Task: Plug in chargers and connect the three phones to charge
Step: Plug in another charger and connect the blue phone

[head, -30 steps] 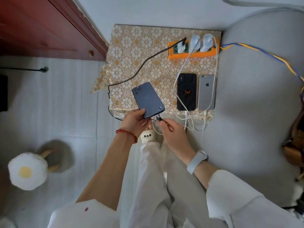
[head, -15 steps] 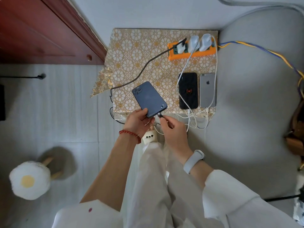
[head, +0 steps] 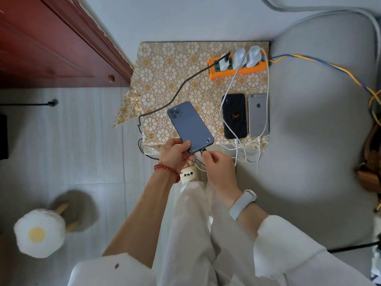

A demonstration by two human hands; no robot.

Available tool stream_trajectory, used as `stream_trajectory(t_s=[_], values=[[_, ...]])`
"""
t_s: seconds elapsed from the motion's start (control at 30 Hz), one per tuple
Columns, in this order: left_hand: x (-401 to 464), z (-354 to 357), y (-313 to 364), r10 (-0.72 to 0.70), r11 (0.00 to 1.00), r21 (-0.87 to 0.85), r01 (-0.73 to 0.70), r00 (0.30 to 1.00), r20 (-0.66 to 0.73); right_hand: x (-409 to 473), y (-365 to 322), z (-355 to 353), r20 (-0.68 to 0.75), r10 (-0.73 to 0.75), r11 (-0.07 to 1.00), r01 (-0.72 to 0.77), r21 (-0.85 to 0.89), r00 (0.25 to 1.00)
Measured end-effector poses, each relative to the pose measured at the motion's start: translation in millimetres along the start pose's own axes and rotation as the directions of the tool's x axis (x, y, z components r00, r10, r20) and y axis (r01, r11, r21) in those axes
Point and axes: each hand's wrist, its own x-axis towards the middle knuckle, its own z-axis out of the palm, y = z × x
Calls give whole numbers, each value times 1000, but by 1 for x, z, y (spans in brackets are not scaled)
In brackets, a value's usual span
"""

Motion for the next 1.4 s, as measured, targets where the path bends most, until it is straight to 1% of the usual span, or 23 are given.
stream_trajectory(t_s=[0.13,0.23,0.27,0.33,0.37,0.4,0.43,0.47,0.53,0.57,0.6,0.67,0.73,0.8,0.87,0.93,1.0,1.07,1.13,1.2,1.3,1.4], values=[[-1,1,-2,-15,997,75,15,1000,-2,0,4,1,7,14,998,-14,-65,1000],[2,0,-6,-42,995,91,42,999,-8,4,5,0,25,30,996,-28,-83,999],[3,0,-7,-43,995,89,44,999,-10,7,5,-2,57,24,995,-19,-96,998],[8,-1,-8,-28,994,102,29,1000,-8,15,8,-8,175,16,989,10,-148,984],[12,-2,-10,-14,990,138,14,1000,-7,20,10,-12,233,26,983,18,-183,972],[16,-2,-12,5,980,199,-2,1000,-14,27,12,-17,261,32,976,27,-217,965],[21,-3,-14,28,960,281,-18,999,-29,35,14,-23,246,29,968,34,-249,969],[27,-2,-17,48,932,362,-28,998,-48,45,16,-28,179,13,960,38,-278,984],[38,0,-19,79,879,476,-31,994,-80,67,15,-39,-25,-30,953,21,-303,999],[44,3,-19,91,857,515,-32,992,-90,79,14,-43,-76,-53,957,30,-287,996],[51,6,-18,106,835,549,-36,990,-96,90,11,-45,-63,-83,962,64,-265,995],[62,12,-17,126,804,593,-44,987,-98,109,4,-43,73,-156,967,167,-190,985],[74,19,-16,132,793,607,-46,986,-97,120,-1,-38,211,-211,965,238,-110,954],[85,26,-17,149,780,623,-57,984,-97,127,2,-38,259,-253,948,293,-126,932],[91,34,-17,163,755,652,-72,983,-81,130,7,-45,199,-297,920,336,-204,934],[96,45,-19,159,743,665,-79,985,-60,131,18,-58,69,-358,892,362,-269,931],[99,55,-22,146,739,670,-69,987,-60,132,27,-73,-42,-374,884,342,-320,927],[101,64,-26,141,719,694,-48,987,-78,133,36,-84,-87,-365,883,315,-348,927],[103,70,-28,173,650,759,-40,980,-96,134,43,-90,-101,-350,881,291,-372,931],[103,73,-29,231,542,839,-36,967,-108,135,46,-92,-104,-326,890,268,-370,940],[99,80,-31,314,373,927,-19,943,-107,138,47,-93,-98,-333,880,272,-389,938],[88,89,-34,339,276,961,2,935,-99,140,41,-92,-79,-313,883,259,-392,947]])
